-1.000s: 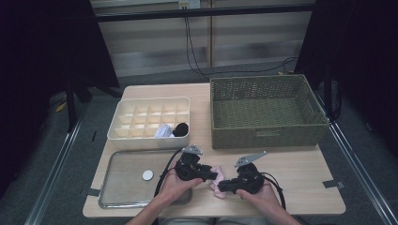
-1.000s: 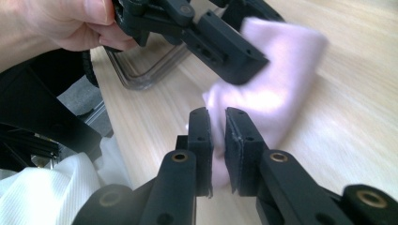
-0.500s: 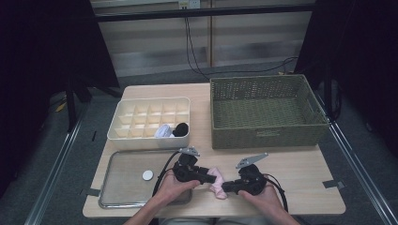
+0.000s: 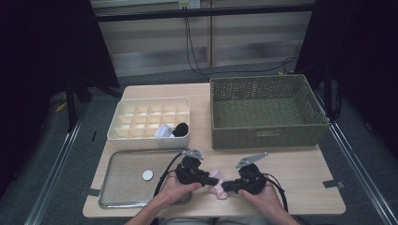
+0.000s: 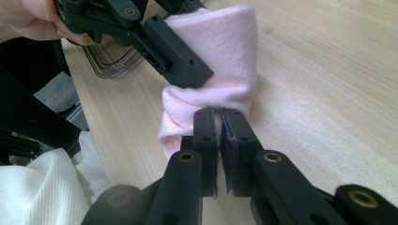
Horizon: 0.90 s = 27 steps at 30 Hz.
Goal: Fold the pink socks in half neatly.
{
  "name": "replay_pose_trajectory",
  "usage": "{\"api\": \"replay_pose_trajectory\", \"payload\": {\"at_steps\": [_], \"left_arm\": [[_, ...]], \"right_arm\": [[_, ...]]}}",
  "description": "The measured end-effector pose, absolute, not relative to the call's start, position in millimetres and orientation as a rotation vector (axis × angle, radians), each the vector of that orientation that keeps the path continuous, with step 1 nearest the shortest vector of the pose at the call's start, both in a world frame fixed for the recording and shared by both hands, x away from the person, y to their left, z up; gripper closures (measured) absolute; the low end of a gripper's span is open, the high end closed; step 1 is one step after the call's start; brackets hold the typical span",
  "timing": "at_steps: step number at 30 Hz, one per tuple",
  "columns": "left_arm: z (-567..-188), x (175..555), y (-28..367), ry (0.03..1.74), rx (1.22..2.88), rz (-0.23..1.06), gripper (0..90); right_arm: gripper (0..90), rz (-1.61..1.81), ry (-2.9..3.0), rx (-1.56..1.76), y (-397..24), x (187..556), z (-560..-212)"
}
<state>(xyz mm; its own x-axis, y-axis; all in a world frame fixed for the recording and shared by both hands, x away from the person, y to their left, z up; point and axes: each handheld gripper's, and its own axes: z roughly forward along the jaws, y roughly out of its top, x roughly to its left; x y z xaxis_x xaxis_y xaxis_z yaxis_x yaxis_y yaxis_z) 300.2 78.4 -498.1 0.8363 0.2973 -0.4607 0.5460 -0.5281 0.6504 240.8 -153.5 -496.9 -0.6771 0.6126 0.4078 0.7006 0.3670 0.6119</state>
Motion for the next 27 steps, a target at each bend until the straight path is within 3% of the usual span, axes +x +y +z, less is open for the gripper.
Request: {"api": "replay_pose_trajectory", "payload": {"at_steps": [17, 27], "left_arm": [[-488, 303, 86, 0.615, 2.140, -0.291, 69.9], [-479, 307, 94, 0.655, 2.118, -0.245, 69.8]], "right_arm": [[74.9, -1.338, -2.488, -1.200, -165, 251, -488], [57.2, -1.370, -2.485, -1.250, -174, 252, -483]]}}
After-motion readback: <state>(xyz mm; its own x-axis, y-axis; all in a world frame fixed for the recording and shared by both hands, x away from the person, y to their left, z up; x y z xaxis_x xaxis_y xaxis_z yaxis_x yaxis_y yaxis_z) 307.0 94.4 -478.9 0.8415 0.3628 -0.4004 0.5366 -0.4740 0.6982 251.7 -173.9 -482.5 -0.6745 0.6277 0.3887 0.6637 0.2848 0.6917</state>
